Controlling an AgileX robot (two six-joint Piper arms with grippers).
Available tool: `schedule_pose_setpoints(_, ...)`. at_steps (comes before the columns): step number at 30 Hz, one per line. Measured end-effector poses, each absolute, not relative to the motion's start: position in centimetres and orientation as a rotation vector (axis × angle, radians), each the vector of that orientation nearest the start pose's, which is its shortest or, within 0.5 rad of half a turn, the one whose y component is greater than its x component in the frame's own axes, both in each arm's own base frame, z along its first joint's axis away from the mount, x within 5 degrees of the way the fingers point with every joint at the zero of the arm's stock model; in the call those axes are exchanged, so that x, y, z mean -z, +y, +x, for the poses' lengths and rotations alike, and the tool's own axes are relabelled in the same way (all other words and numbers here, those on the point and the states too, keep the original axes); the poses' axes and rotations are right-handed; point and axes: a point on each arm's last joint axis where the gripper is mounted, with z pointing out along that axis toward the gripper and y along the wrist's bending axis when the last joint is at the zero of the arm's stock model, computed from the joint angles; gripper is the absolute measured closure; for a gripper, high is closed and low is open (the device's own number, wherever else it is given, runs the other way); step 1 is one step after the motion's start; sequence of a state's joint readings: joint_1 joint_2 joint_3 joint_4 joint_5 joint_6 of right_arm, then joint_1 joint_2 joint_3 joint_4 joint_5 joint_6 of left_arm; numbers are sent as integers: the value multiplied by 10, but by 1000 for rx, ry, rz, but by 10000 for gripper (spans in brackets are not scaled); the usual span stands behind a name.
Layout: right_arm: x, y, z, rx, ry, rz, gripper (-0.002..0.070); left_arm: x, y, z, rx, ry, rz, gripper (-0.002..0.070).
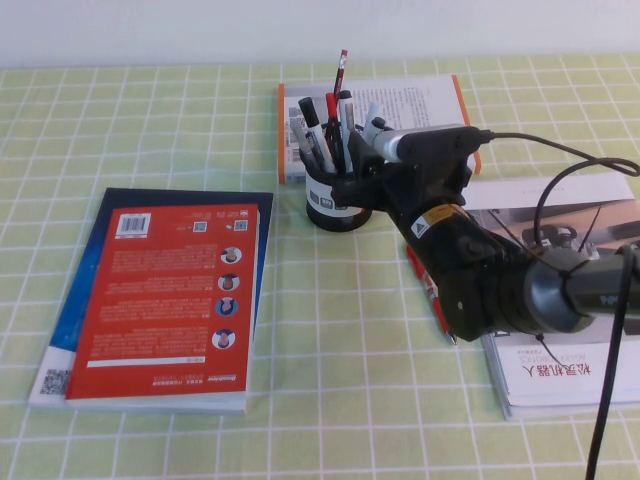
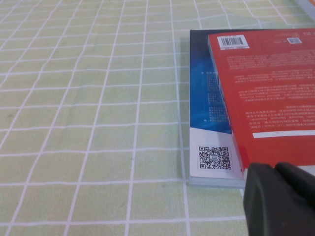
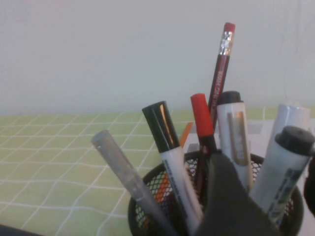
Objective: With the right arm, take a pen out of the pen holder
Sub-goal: 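Take a marker out of the pen holder and lay it on the table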
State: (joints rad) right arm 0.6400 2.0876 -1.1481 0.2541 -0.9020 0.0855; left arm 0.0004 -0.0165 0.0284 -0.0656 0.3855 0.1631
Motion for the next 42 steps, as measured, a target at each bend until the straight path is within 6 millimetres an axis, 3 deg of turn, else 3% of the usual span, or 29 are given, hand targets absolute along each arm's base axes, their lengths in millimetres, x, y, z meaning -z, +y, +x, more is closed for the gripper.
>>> schedule_pose_setpoints(27, -181, 256, 379, -558, 1638, -107, 357, -170, -2, 52, -47, 1877, 113, 680)
schedule_pose_setpoints(42, -180, 249, 384, -545, 1651, -66, 345, -170, -2, 52, -47, 1877, 113, 680)
